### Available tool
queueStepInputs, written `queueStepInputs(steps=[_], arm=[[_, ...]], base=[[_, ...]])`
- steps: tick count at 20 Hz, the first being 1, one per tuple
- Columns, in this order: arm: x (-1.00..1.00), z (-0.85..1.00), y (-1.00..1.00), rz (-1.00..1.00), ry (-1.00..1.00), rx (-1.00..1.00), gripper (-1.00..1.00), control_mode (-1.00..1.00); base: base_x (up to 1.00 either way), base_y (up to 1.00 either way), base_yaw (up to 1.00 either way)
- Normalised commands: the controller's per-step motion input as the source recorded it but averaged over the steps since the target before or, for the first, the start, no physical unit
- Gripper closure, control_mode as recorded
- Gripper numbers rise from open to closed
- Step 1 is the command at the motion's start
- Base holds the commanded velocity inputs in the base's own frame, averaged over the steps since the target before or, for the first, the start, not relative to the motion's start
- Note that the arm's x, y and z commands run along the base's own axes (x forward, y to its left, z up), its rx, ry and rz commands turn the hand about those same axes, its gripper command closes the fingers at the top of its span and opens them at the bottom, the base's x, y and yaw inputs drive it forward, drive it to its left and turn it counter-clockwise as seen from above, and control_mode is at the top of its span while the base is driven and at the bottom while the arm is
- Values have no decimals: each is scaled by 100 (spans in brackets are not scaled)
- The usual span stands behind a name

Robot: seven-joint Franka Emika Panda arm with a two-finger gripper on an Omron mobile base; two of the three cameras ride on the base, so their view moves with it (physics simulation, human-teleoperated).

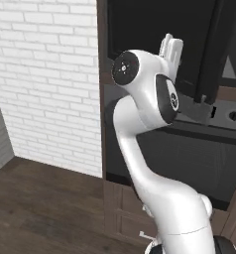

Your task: Pick the broccoli from the sink and place it in the bowl. Then pick the bowl and place it in the microwave. Then close the microwave door and press the start button.

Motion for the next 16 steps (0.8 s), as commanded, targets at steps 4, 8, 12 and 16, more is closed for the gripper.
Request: queueStepInputs(steps=[4, 8, 12, 16], arm=[[77, 0, -42, 0, -8, 9, -100, -100], [78, 0, -61, 0, -14, 13, -100, -100], [54, 0, -61, 1, -15, 13, -100, -100], [33, 0, -62, 0, 0, 17, -100, -100]], base=[[0, 0, 0], [0, 0, 0], [0, 0, 0], [0, 0, 0]])
